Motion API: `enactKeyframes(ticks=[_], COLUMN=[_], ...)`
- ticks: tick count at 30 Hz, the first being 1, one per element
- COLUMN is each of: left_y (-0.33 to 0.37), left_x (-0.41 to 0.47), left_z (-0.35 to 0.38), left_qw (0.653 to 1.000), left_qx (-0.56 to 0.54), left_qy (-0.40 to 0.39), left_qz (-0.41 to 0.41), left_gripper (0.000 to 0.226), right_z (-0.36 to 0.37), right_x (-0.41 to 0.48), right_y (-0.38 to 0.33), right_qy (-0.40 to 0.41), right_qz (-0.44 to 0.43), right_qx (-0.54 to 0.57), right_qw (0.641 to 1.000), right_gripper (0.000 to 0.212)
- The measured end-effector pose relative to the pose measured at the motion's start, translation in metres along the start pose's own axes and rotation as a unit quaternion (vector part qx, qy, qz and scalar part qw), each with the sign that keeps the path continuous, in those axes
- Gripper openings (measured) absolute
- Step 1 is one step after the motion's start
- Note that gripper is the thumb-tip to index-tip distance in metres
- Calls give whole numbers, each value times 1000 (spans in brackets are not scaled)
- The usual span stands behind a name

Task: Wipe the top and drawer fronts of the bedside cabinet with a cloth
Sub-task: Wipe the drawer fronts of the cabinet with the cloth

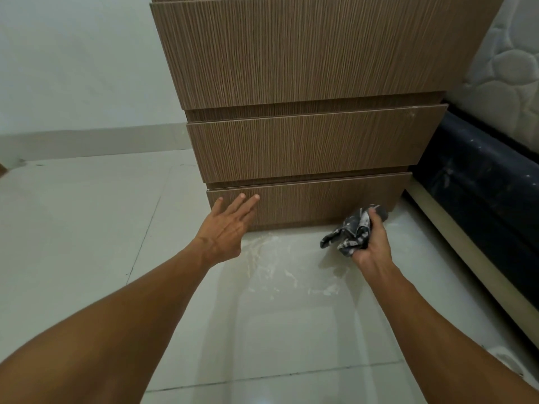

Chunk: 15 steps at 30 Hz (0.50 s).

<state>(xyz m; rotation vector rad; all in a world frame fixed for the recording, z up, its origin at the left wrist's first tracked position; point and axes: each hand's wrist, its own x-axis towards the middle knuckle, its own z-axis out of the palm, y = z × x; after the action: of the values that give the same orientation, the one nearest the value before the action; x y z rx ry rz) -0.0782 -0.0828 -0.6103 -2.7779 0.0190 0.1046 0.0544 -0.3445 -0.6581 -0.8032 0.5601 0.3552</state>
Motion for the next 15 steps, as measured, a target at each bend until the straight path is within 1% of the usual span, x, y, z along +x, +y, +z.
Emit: enactKeyframes(ticks=[1,4,5,7,9,11,15], left_y=[0,-2,-3,-7,-13,-20,-29], left_x=[0,0,0,0,-1,-2,-3], left_z=[1,8,10,14,20,27,38], left_qw=[1000,1000,1000,999,998,996,993], left_qx=[1,6,9,17,28,39,49], left_qy=[5,16,21,33,45,61,89], left_qz=[1,5,8,18,30,42,58], left_gripper=[80,80,80,80,81,83,83], right_z=[-1,0,1,6,15,27,46], right_x=[4,17,23,36,47,52,49], right_y=[-1,-4,-4,-4,-3,5,38], right_qy=[20,88,110,138,121,88,48], right_qz=[-8,-30,-41,-67,-84,-75,-38], right_qx=[1,23,22,27,38,44,50], right_qw=[1000,995,993,988,988,992,997], right_gripper=[50,27,27,36,44,50,45])
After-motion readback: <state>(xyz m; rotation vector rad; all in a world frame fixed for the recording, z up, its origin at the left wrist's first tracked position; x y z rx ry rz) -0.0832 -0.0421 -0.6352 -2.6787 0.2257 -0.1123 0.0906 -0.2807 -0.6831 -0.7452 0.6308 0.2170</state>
